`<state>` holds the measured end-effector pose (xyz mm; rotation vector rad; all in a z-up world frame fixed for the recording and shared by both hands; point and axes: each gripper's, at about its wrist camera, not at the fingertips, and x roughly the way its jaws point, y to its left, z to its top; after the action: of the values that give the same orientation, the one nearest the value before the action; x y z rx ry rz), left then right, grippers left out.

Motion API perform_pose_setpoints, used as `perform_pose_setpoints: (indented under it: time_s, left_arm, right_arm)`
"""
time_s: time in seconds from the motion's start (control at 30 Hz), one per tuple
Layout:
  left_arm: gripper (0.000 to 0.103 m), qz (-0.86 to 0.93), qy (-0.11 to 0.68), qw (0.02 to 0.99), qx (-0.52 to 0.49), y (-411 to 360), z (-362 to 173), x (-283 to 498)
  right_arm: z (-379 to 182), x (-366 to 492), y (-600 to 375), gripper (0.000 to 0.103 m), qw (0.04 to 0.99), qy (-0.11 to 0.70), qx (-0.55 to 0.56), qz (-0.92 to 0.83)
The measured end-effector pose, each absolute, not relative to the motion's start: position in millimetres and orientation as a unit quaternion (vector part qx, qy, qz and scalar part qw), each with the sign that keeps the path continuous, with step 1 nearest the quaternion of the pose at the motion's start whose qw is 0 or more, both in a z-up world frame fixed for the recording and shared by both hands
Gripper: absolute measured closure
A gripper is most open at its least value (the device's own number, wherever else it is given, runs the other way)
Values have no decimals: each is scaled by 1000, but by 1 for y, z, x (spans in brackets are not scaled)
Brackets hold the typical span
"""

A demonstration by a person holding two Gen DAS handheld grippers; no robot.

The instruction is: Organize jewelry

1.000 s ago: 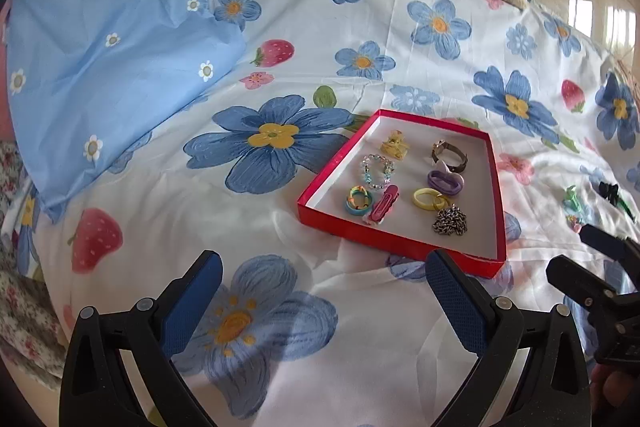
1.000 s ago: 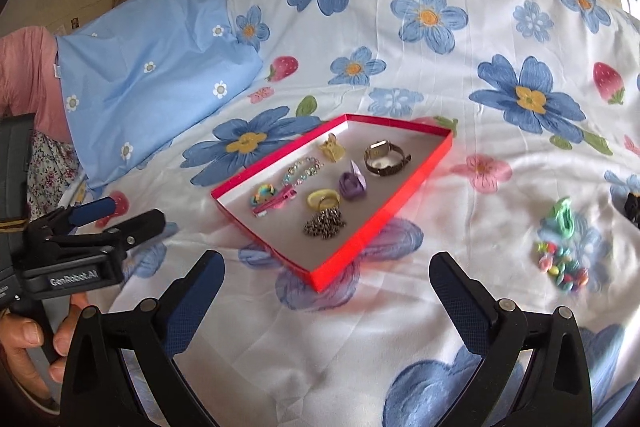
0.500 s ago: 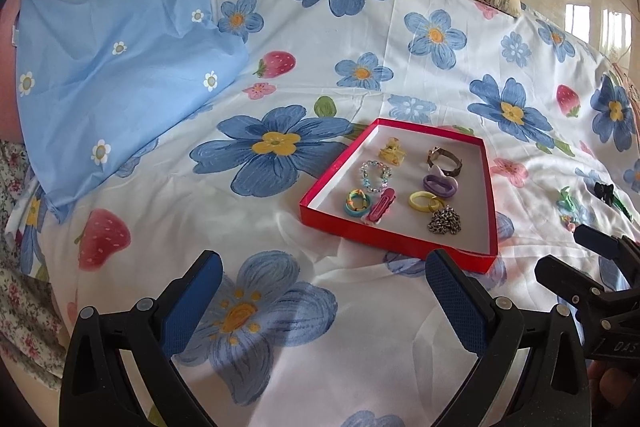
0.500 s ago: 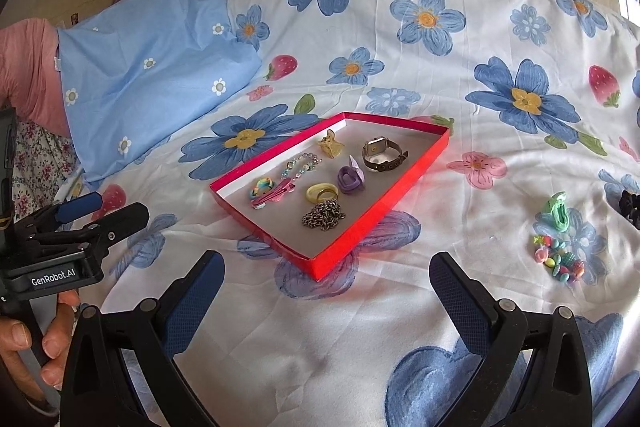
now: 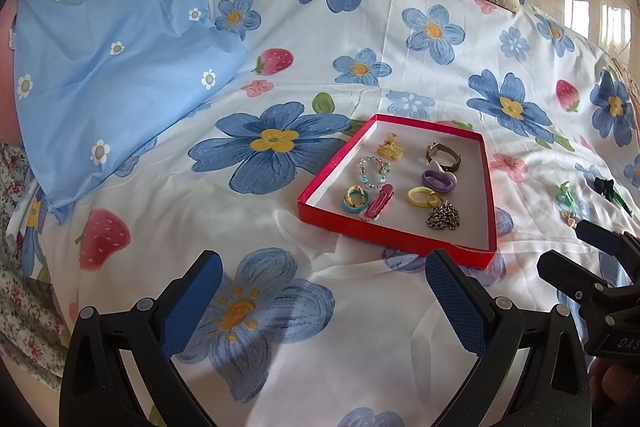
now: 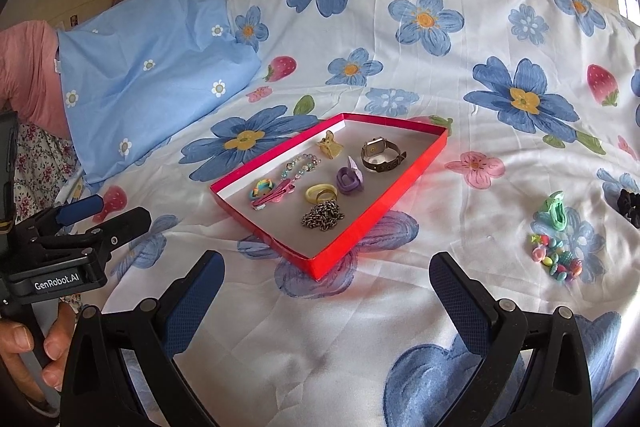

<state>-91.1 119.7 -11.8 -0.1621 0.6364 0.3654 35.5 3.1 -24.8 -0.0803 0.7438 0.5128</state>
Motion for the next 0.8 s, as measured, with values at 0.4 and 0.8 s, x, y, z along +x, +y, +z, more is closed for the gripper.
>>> perform_pose_setpoints:
  time_s: [0.4, 0.8]
  left_arm:
    - [1, 177, 311, 931, -73, 117, -12, -90]
    - [1, 173, 309, 932, -74, 117, -11, -91]
  right_arm:
    - [-24, 36, 3, 0, 899, 359, -37, 249]
    - [-22, 35, 5, 0, 899, 358, -38, 249]
